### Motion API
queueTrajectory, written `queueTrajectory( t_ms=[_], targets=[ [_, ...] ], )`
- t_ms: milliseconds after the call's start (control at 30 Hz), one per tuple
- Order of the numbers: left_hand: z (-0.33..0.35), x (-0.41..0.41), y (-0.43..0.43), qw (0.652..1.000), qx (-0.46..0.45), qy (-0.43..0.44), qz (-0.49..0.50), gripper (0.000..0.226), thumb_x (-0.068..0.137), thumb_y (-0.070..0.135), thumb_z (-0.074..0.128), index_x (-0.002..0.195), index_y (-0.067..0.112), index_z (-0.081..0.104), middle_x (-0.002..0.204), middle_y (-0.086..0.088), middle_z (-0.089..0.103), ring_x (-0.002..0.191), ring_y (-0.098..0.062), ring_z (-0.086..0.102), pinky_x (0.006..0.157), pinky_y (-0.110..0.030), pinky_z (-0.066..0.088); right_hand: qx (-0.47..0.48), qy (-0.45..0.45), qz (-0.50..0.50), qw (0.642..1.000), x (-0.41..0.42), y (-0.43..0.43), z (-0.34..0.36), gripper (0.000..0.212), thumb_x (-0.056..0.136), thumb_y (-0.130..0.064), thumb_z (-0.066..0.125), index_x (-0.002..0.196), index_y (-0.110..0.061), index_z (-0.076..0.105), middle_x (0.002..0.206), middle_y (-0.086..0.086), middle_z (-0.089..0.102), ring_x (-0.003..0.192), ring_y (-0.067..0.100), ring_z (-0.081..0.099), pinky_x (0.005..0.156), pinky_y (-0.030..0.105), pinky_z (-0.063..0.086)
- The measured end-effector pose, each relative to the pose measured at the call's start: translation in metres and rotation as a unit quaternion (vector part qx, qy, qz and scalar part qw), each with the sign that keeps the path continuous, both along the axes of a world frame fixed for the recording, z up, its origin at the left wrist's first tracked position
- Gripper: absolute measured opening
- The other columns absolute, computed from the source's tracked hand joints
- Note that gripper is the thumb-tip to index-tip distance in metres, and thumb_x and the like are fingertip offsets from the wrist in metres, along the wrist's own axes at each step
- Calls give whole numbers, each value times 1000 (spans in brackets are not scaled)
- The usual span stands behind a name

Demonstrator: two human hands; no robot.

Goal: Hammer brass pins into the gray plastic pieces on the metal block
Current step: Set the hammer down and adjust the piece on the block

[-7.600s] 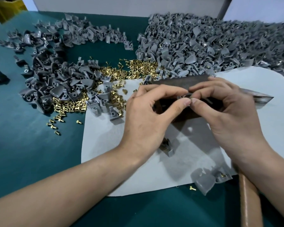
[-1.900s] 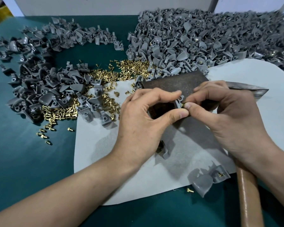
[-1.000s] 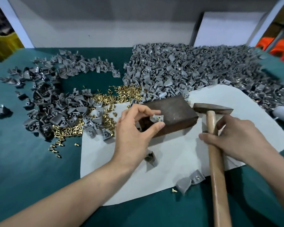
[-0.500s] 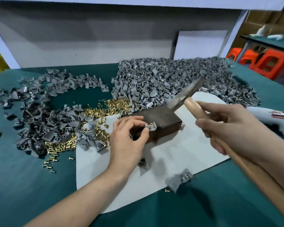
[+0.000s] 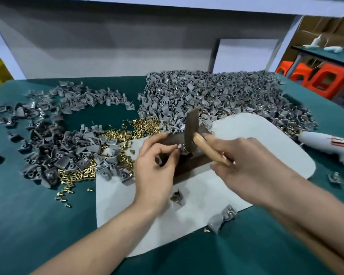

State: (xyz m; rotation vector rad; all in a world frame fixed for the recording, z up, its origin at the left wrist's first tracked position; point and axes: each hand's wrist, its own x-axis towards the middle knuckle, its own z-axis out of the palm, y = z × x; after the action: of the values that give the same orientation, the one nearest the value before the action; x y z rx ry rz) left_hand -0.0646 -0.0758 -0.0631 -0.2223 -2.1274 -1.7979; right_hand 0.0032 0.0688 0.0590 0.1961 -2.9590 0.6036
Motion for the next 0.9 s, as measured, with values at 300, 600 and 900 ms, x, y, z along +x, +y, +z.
queueTrajectory(
  t_ms=[300, 600, 900],
  targets=[
    [1, 0, -2, 1000, -10, -16, -10, 16, 81, 6, 73, 74, 18, 68, 107, 22, 57, 106, 10, 51, 97, -31, 46, -50, 55, 13, 997, -1, 6, 32, 30, 84, -20, 58, 114, -23, 57, 58, 6, 55, 51, 13, 51, 49, 23, 44],
    [7, 3, -2, 999, -42, -24, 4, 16, 80, 14, 75, 90, 25, 69, 108, 20, 56, 102, 16, 48, 81, 4, 32, 4, 69, -112, 991, -48, 43, -40, 52, 87, -20, 57, 134, -40, 49, 71, 5, 61, 66, 23, 61, 60, 32, 45],
    [14, 7, -1, 998, 23, -58, -7, 7, 83, 22, 58, 77, 24, 59, 101, 22, 59, 101, 8, 51, 91, -33, 48, 142, 87, -136, 977, -55, 53, -60, 30, 91, -31, 57, 119, -23, 65, 99, 4, 55, 96, 30, 55, 71, 36, 44]
  ],
)
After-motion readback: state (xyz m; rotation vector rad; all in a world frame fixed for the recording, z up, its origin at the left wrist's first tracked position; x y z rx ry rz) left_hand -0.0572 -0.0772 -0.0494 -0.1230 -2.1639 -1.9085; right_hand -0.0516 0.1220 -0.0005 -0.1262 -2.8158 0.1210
